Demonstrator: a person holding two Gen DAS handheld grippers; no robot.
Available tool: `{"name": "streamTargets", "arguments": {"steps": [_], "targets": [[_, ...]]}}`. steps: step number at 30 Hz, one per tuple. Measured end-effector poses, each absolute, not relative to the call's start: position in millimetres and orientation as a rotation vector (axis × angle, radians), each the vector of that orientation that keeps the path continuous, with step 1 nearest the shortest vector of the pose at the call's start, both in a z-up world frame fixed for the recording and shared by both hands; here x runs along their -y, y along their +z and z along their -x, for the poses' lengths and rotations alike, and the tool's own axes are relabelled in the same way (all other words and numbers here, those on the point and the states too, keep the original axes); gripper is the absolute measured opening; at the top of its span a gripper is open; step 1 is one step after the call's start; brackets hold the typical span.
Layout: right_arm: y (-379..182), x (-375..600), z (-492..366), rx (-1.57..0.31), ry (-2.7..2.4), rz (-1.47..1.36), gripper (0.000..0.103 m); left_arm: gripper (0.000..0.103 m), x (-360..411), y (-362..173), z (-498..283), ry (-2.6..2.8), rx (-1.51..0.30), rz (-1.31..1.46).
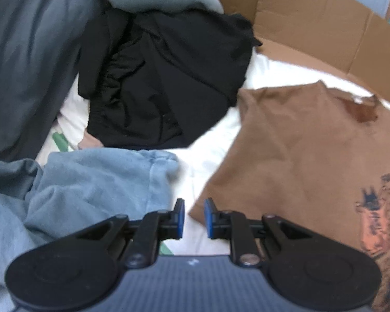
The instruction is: Fold clothes
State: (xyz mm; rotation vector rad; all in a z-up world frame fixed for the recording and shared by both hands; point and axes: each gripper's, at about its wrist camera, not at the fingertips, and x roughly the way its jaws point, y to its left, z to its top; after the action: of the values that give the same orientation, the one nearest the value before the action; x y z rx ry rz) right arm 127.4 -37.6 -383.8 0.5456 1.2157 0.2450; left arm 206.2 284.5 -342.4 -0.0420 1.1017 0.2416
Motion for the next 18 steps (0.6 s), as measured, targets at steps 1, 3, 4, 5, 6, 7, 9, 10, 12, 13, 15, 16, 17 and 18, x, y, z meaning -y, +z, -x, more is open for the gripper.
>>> {"name": "streamTargets", "arguments": {"steps": [1,3,4,5,6,7,9,10,12,13,15,16,17,18], "targets": [[-385,36,-127,-1.219,0.245,-0.543,0.042,0.017,-285,-346,-208,0.242,-1.105,0.029],[-387,35,-126,-1.225,0.242,-0.542,0.042,0.017,-287,-353,-211,0.240,-1.107,0.021],[-389,35,-126,-1.229,0.240,-0.541,0.042,0.018,-287,-356,-211,0.238,-1.107,0.021],[-390,35,-125,-1.234,0.237,-0.541,0.042,0.018,-287,-358,-211,0.235,-1.105,0.022],[-392,35,-125,-1.238,0.234,-0.540,0.042,0.018,-288,-360,-211,0.231,-1.104,0.024],[-394,35,-124,-1.243,0.231,-0.539,0.042,0.019,-287,-362,-211,0.227,-1.099,0.021],[-397,35,-123,-1.250,0.224,-0.540,0.042,0.019,-286,-363,-211,0.224,-1.091,0.014],[-397,36,-124,-1.252,0.219,-0.542,0.042,0.019,-286,-363,-211,0.221,-1.087,0.022],[-399,36,-124,-1.255,0.214,-0.544,0.042,0.019,-286,-362,-209,0.207,-1.080,0.043],[-399,35,-125,-1.255,0.216,-0.543,0.042,0.019,-285,-363,-209,0.199,-1.084,0.039],[-399,34,-125,-1.254,0.221,-0.540,0.042,0.019,-283,-366,-209,0.190,-1.086,0.018],[-399,33,-125,-1.255,0.223,-0.539,0.042,0.019,-281,-368,-209,0.187,-1.087,0.008],[-400,33,-125,-1.256,0.224,-0.539,0.042,0.019,-280,-370,-210,0.188,-1.090,0.006],[-400,32,-125,-1.258,0.226,-0.538,0.042,0.019,-279,-372,-210,0.191,-1.094,0.008]]}}
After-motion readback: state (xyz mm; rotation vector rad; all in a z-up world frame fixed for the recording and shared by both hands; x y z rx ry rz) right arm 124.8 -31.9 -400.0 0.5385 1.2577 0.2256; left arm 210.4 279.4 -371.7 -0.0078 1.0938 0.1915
